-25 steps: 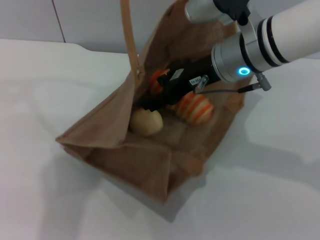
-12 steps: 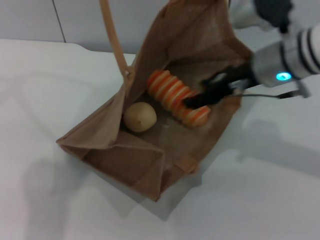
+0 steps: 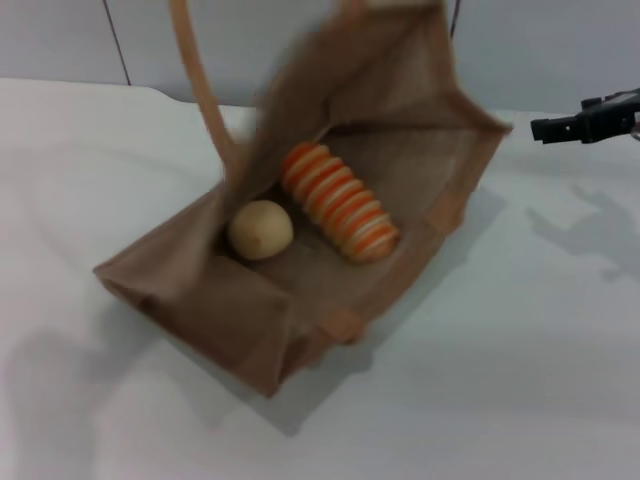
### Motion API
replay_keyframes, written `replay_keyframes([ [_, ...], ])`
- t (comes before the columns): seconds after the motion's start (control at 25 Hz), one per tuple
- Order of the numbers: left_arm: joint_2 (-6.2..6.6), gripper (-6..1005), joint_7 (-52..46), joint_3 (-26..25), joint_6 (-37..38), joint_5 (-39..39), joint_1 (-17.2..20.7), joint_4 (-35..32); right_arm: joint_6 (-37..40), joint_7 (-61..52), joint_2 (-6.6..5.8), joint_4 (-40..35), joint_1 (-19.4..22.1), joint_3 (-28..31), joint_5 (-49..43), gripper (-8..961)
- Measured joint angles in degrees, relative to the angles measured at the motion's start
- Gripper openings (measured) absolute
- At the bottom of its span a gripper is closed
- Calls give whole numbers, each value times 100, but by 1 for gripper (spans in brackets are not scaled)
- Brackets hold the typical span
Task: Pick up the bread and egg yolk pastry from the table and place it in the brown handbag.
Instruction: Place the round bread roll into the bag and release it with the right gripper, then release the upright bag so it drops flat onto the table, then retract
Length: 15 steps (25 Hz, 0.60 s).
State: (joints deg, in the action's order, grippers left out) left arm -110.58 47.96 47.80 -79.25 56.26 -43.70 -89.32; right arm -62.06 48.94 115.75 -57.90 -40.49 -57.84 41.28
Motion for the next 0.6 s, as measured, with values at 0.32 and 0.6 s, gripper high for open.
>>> replay_keyframes([
  [0.32,-231,224,513,3,251,447,17,547,432,144,18,443,-189,19,88,831],
  [0.6,-302,561,1220,-39,384,1278,236,1015,695,974,26,712,-175,67,1378,830],
])
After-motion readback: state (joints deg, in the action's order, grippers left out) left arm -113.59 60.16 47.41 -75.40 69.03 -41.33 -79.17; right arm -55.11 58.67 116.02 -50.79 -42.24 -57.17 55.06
